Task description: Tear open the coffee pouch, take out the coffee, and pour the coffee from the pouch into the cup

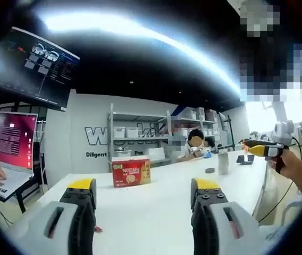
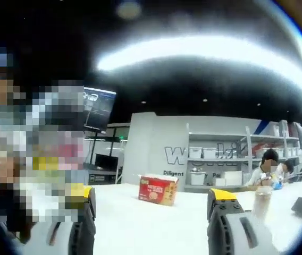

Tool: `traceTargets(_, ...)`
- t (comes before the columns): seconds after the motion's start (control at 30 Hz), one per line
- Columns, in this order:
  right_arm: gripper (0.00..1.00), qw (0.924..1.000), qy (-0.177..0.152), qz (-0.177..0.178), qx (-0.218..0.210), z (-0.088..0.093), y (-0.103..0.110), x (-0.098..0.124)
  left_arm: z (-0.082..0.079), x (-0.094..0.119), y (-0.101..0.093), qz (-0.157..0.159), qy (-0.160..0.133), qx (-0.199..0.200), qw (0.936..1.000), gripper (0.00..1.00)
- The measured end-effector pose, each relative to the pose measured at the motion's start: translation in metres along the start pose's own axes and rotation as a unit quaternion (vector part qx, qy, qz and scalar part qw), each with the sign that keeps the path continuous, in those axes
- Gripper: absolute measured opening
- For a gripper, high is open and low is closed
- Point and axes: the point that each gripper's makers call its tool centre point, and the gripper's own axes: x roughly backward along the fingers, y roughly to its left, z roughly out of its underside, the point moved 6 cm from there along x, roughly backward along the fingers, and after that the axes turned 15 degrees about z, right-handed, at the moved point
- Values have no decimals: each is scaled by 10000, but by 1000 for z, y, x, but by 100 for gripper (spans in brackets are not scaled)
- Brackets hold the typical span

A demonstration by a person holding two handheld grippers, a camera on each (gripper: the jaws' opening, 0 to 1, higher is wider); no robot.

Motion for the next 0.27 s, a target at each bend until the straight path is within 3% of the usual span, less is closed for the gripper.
traceTargets(0.27,84,9998,-178,-25,-25,-16,-1,6,-4,-4,-9,135,-6,-91,9999,74)
